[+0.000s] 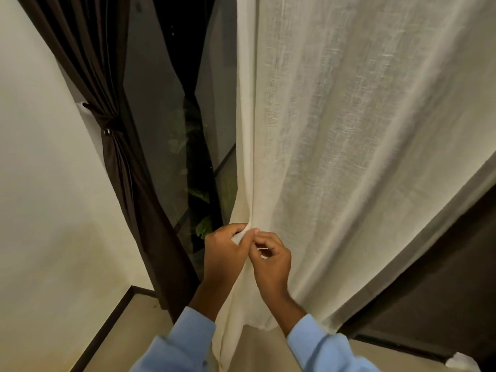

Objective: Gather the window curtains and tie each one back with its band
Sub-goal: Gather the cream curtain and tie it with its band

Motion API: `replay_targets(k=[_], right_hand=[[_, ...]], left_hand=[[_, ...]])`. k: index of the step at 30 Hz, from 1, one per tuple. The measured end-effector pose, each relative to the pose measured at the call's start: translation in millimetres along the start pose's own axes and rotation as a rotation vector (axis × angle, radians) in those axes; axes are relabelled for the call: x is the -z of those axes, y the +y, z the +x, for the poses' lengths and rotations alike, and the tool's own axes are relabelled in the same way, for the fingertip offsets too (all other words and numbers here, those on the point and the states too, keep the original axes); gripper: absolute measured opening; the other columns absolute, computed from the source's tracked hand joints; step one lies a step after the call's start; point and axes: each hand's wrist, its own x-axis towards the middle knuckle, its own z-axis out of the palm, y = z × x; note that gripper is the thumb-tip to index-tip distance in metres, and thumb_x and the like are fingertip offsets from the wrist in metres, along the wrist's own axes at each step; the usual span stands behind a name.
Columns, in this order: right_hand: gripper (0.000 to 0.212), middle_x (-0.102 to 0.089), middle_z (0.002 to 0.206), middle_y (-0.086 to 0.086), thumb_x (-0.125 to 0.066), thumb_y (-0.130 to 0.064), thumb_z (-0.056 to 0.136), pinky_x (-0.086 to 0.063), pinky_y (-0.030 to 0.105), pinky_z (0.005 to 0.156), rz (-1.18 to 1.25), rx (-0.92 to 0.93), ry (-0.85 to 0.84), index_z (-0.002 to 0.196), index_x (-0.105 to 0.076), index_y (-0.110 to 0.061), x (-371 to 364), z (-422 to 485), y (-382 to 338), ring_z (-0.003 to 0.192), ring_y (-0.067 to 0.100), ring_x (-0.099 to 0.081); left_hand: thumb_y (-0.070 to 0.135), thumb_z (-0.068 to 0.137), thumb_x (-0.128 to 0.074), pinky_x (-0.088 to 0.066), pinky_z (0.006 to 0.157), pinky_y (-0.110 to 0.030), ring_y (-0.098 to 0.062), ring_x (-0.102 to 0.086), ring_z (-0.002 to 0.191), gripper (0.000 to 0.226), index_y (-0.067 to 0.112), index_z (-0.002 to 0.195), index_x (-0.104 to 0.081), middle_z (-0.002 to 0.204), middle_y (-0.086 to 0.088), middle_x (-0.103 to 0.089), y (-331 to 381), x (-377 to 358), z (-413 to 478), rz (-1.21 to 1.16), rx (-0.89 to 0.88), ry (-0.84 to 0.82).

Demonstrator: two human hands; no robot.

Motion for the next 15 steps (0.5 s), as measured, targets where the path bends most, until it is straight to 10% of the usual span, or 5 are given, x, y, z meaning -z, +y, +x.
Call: replay_targets(k=[5, 15], right_hand=[[0.021, -0.073, 0.094, -0.007, -0.073, -0.008, 0.087, -0.055, 0.02, 0.073, -0.104, 0.009, -0.123, 0.094, -0.075, -0.027, 19, 11, 4, 0.085, 0.009, -0.068], [0.087, -0.046, 0.137, 0.011, -0.091, -0.03, 0.065, -0.039, 0.047, 0.1, -0.548, -0.108, 0.605, 0.137, -0.045, -0.01, 98, 78, 29, 0.125, 0.033, -0.045]], left_hand=[[0.017, 0.084, -0.071, -0.049, 0.067, -0.011, -0.004, -0.063, 0.068, 0.006, 0.012, 0.088, -0.073, 0.078, 0.007, -0.068, -9, -3, 9, 0.104, 0.025, 0.031], [0.017, 0.085, -0.07, -0.055, 0.067, -0.03, -0.018, -0.064, 0.068, 0.012, 0.005, 0.087, -0.071, 0.079, -0.005, -0.07, -34, -11, 35, 0.184, 0.071, 0.016]])
